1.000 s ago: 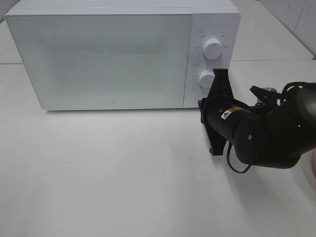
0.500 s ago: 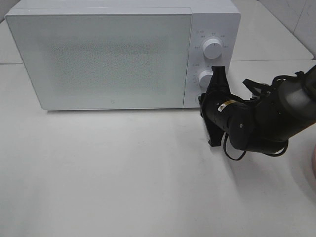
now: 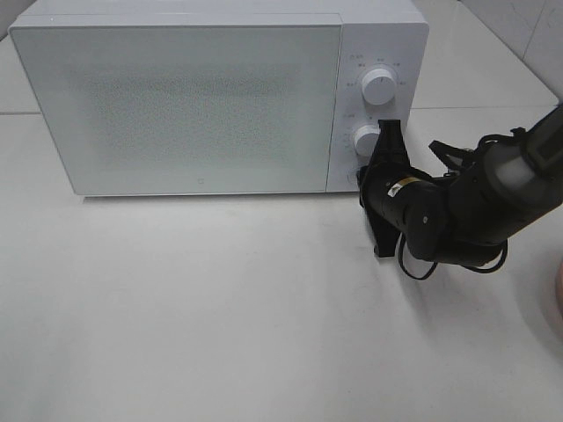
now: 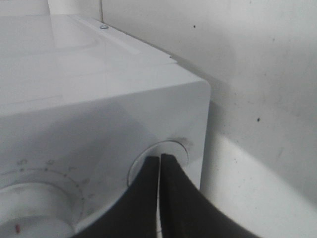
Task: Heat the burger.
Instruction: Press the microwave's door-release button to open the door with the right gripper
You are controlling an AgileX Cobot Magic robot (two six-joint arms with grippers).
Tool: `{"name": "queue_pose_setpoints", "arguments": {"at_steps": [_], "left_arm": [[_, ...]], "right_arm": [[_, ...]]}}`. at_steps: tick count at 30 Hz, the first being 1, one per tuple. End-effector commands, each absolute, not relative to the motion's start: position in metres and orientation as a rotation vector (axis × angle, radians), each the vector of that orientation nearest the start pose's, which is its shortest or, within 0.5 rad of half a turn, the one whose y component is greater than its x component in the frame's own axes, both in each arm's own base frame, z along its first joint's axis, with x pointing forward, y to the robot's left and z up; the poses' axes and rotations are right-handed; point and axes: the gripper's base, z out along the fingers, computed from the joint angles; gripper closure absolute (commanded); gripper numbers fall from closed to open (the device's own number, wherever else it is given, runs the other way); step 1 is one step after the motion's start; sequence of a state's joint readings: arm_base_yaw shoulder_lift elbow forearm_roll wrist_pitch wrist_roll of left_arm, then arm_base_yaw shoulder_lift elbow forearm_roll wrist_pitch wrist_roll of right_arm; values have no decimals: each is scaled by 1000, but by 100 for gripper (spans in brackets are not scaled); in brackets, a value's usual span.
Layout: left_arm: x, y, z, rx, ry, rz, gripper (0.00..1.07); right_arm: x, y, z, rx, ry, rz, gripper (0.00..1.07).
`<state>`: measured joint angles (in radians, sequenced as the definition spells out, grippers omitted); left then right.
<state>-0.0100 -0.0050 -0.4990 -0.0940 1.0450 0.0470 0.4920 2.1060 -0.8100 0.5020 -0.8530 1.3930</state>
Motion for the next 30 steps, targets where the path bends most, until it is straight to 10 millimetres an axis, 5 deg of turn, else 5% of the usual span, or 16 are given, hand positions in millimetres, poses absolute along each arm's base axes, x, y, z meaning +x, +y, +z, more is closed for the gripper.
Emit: {"name": "queue_pose_setpoints", "arguments": {"at_steps": [1, 30], "left_arm": [[-8, -8, 279, 62, 1993, -96, 6], [-8, -8, 279, 62, 1993, -96, 6]], "right_arm": [[344, 147, 86, 1429, 1561, 1082, 105], [379, 152, 112, 1315, 1385, 1109, 105]]}}
